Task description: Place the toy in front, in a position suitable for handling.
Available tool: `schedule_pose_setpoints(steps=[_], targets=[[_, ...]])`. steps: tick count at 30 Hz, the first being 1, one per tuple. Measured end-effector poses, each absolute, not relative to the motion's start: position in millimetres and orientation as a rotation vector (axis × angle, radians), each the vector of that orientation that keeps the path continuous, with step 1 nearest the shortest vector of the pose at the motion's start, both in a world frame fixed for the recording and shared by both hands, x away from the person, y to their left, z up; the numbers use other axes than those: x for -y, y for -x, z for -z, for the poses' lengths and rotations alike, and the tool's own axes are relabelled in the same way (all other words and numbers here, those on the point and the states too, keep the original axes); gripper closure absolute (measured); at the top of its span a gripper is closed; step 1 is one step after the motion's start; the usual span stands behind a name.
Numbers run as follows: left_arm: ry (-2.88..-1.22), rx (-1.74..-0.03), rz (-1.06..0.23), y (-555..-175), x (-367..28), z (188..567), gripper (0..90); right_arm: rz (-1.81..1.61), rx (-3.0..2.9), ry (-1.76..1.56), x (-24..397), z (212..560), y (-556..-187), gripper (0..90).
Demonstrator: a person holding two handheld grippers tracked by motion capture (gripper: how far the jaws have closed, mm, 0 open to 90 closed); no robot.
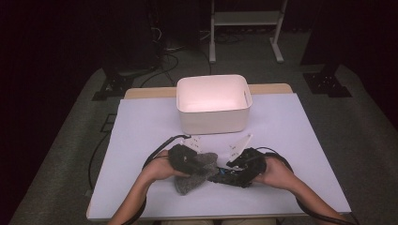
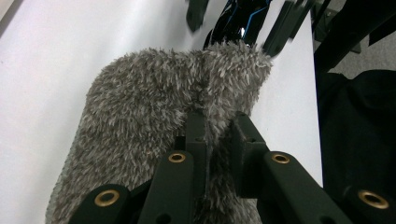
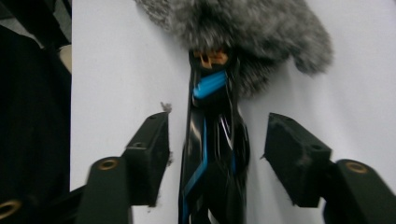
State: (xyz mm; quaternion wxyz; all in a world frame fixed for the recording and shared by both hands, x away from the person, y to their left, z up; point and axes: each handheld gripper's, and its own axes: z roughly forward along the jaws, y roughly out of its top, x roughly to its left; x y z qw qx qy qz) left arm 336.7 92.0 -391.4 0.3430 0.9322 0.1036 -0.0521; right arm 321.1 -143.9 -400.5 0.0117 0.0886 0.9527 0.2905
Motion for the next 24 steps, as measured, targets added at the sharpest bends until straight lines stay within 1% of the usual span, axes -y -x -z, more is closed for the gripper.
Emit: schedule_pose_setpoints(steps=[4, 8, 9, 11, 16, 24], targets=[[-2.404, -0.277, 0.145, -338.4, -98.1, 392.8, 79.2, -0.821, -3.02, -0.256, 123.9, 403.5, -327.1, 41.4], [-2.386, -0.289, 0.153, -338.6, -103.6, 396.2, 79.2, -0.798, -3.057, -0.248, 114.3, 403.7, -331.0, 52.8], [-2.382, -0.293, 0.155, -338.4, -104.3, 397.2, 79.2, -0.776, -3.067, -0.244, 112.0, 404.6, -331.9, 57.9], [-2.366, -0.3, 0.167, -338.5, -105.5, 398.8, 79.6, -0.768, -3.062, -0.205, 109.4, 404.5, -331.5, 60.5], [-2.337, -0.327, 0.174, -342.2, -111.7, 392.9, 81.5, -0.892, -3.047, -0.208, 109.8, 404.8, -333.4, 61.7], [-2.355, -0.319, 0.05, -344.7, -121.4, 340.9, 81.5, -1.187, -2.923, -0.251, 100.5, 390.8, -338.4, 61.6]])
